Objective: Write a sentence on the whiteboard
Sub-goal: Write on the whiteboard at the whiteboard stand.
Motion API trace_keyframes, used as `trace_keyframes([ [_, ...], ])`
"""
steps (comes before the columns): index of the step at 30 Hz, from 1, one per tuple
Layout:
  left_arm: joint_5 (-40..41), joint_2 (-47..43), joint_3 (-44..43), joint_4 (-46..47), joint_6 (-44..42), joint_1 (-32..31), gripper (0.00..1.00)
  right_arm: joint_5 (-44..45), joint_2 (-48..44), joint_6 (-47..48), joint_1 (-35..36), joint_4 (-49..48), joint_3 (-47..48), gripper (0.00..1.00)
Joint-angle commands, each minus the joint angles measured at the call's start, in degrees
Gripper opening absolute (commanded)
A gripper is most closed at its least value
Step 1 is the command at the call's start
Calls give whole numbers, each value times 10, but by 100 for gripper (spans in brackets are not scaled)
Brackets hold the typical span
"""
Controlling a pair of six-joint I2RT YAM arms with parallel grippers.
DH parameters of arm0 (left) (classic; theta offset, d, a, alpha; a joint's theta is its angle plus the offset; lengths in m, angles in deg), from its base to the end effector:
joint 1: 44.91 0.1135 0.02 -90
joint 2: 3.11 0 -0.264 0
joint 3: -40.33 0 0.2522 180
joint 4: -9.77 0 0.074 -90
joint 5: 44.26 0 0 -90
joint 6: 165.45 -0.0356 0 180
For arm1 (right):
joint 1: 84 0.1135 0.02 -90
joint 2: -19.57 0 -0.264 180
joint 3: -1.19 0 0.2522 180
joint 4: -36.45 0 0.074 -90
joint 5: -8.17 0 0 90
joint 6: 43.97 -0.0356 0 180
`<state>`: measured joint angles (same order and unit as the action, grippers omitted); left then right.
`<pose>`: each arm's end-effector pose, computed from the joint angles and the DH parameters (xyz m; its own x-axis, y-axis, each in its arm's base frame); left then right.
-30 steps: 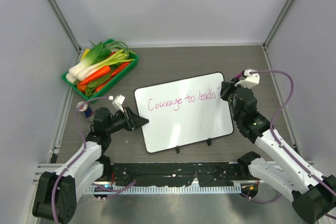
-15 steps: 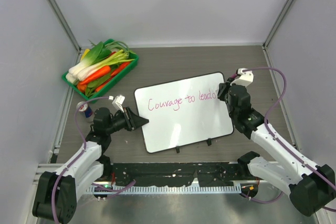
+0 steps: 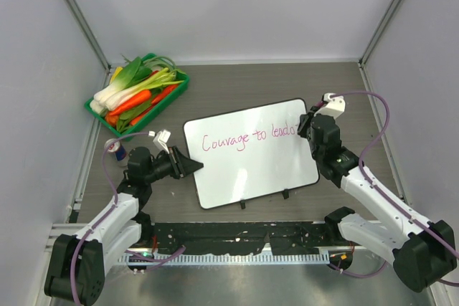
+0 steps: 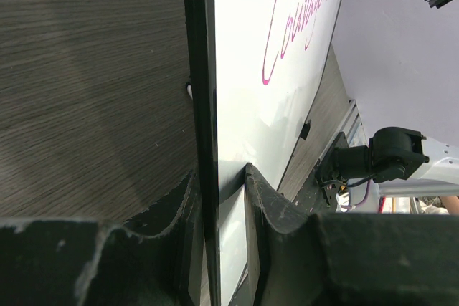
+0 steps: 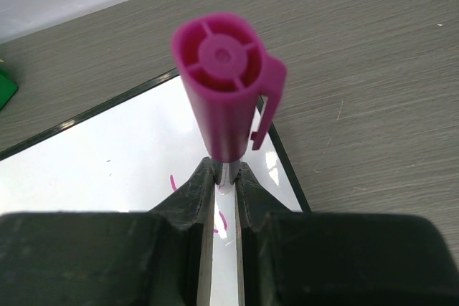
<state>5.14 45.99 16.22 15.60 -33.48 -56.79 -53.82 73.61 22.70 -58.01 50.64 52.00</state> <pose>0.1627 -0.0579 0.1733 -0.7456 -0.3620 -0.5595 0.3487 0.5035 -0.7905 0.2027 0.0802 0.2814 -0.2408 0.2716 -0.9318 0.1212 0.9610 0.2488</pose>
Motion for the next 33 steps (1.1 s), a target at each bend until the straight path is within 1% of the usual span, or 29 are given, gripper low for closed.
trace_keyframes([
  [1, 15, -5, 0, 9, -22, 0, 0, 8, 9, -7, -7, -30, -1, 2],
  [8, 15, -6, 0, 9, -22, 1, 0, -14, 3, -14, -6, -33, -7, 1],
  [17, 15, -8, 0, 8, -22, 1, 0, -6, 3, -15, -7, -9, -7, 1],
  [33, 16, -10, 0, 5, -23, 1, 0, -37, -25, -28, -8, 22, -44, 1],
])
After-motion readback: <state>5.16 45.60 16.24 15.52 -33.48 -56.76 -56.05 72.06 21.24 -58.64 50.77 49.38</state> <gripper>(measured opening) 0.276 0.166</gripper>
